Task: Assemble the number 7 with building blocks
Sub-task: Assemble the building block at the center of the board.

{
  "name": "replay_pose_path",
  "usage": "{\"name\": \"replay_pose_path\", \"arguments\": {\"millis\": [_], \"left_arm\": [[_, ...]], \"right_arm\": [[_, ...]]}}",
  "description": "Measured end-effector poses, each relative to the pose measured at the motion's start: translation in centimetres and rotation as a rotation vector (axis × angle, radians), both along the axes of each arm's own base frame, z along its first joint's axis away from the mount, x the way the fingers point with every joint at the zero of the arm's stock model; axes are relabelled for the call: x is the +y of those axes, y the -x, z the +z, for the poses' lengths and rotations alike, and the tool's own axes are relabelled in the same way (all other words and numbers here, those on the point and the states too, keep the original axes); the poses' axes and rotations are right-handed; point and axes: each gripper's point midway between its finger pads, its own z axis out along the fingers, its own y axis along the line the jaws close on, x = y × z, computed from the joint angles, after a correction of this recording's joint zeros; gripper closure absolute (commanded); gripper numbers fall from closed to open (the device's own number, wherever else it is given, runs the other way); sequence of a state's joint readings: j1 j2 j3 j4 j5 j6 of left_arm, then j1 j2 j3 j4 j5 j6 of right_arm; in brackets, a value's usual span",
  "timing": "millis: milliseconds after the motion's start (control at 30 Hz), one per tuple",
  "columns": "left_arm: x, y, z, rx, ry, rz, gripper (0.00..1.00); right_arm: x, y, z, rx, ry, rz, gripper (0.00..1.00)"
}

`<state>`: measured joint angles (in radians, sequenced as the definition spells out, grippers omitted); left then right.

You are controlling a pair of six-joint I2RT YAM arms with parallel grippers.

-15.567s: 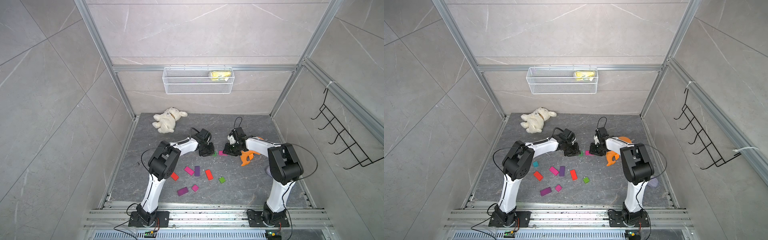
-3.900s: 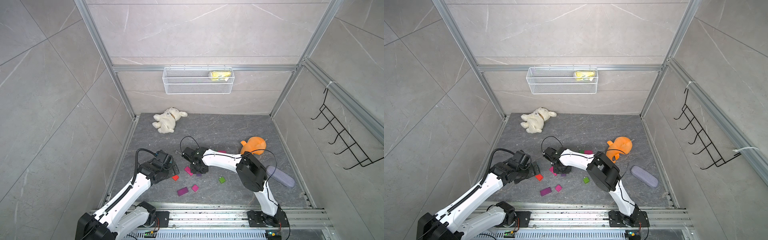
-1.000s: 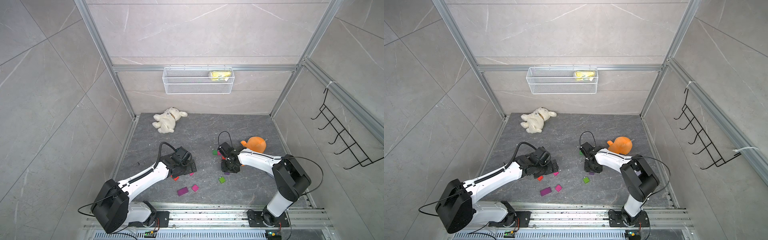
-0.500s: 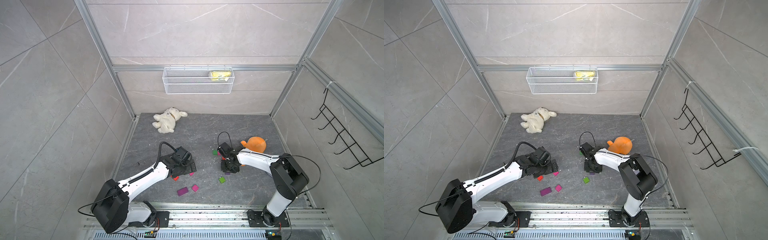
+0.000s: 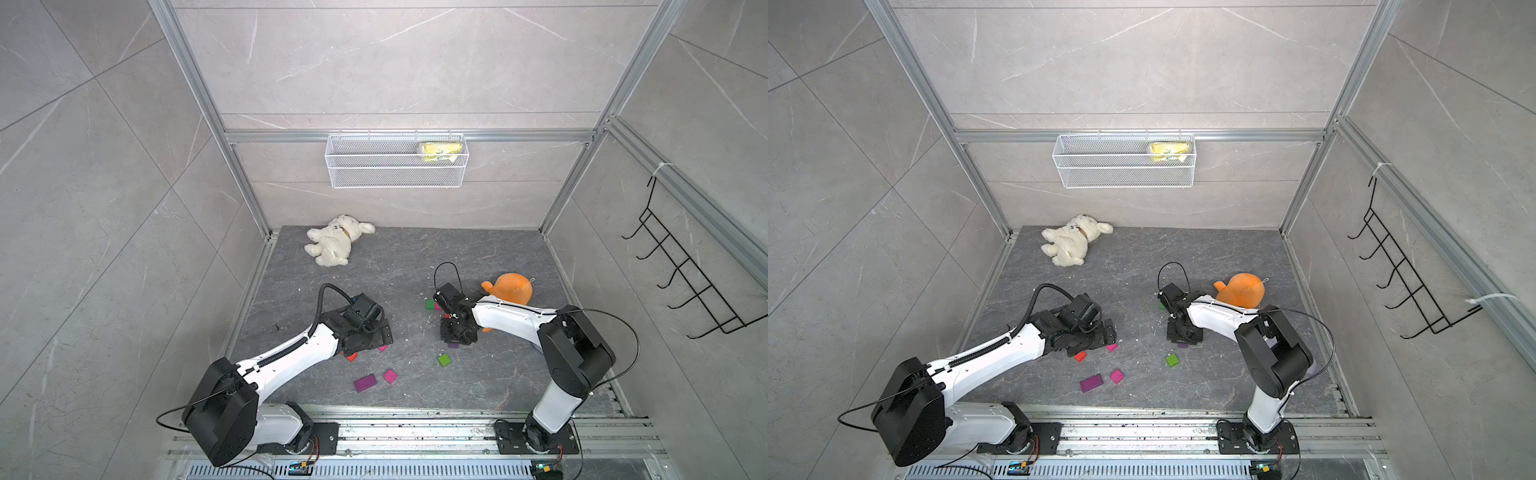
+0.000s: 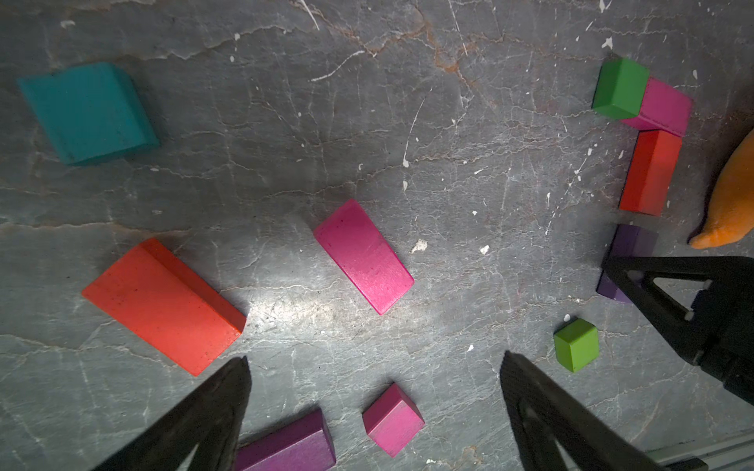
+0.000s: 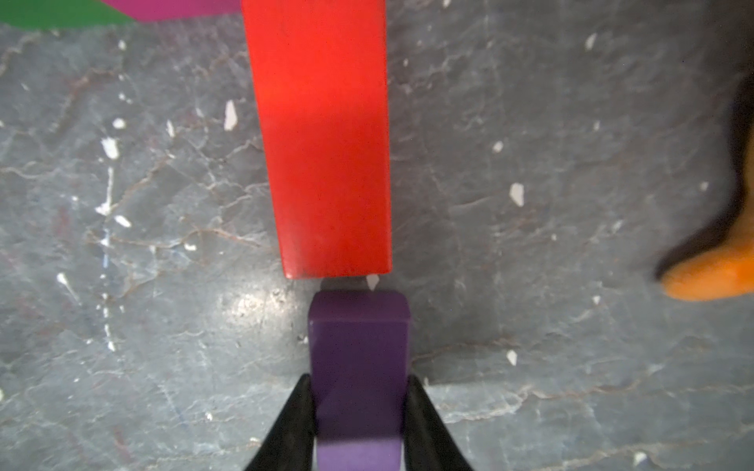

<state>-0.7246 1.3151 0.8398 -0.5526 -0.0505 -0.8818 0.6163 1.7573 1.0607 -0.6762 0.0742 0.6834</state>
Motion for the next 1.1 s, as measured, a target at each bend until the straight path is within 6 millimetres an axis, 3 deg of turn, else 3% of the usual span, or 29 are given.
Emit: {"name": "replay_pose_path", "arguments": {"millis": [1100], "left_arm": [[0.00,0.00,-0.01,0.000,-0.001,-0.001,0.00]], "right_arm": [[0.44,-0.84,-0.08,0.006,0.017,0.022,0.65]]}}
